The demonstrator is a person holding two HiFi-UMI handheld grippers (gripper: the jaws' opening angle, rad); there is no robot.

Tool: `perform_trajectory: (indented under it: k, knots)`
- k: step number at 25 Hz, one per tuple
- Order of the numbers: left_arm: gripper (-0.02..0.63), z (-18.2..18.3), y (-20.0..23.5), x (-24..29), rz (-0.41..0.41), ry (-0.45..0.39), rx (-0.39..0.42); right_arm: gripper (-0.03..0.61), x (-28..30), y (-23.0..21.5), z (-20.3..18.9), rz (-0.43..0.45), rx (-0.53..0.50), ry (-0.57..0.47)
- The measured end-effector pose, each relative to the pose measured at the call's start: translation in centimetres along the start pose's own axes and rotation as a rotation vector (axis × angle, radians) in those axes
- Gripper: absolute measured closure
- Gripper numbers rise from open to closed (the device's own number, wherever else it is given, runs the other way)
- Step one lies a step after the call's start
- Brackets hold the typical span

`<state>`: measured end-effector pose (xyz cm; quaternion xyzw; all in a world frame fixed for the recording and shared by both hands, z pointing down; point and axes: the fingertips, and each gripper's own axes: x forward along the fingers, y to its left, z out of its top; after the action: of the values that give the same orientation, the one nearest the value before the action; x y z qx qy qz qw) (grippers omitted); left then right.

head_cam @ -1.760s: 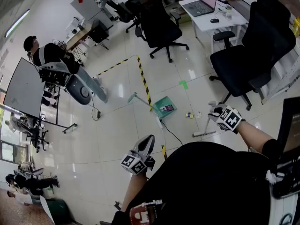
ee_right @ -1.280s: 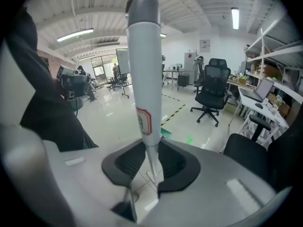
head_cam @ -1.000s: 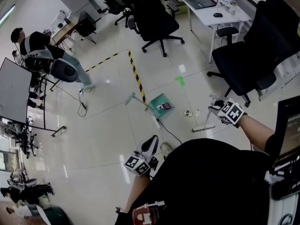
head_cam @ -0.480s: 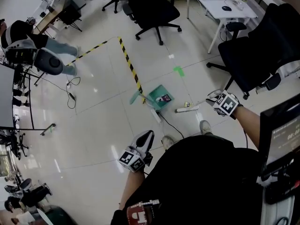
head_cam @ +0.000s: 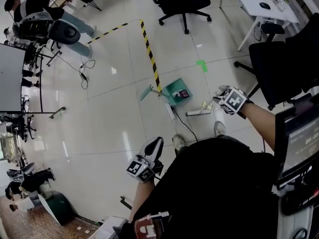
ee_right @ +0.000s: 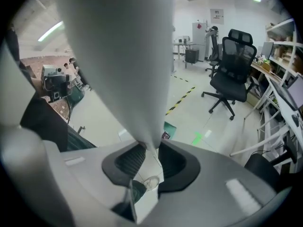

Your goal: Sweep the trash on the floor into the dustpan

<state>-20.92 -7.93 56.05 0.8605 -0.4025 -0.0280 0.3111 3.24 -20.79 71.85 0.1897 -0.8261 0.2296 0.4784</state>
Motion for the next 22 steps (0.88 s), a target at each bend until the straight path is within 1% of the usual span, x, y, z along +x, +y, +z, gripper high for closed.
perform_trajectory:
  k: [4,6,8,10,13,18,22]
  knots:
    - [0.617,-0.9,0.8,0.2,0.003,0.027,-0.014,0.499,1.7,-0.9,0.6,-0.019,-0.002,0.056]
    - [0.617,-2.1,1.6,-0.4,0.01,0.065,0.0,0.499,2.5,-1.4,1.0,-0.035,-0.017,0.084]
    - [0.617,-2.7,2.2,-1.1,0.033,0.104,0.01,0.499,3.4,-1.8,1.4,-0.047,-0.052,0.095]
    - [0.617,-2.9,2.5,-1.8,0.045,0.117,0.007,0.499,4.4,-2.0,2.3,-0.042,-0.087,0.077]
    - [0.617,-2.8,2.7,-2.6,0.044,0.096,-0.016,0.499,5.5,-2.4,4.0,-0.043,-0.148,0.033]
    - [0.617,-3.1,3.1,-3.8,0.072,0.104,-0.016,0.497,6.3,-3.9,5.8,-0.066,-0.198,0.004]
    - [0.617,-2.1,2.5,-3.3,0.075,0.088,-0.035,0.494,6.7,-4.3,7.1,-0.079,-0.27,-0.001]
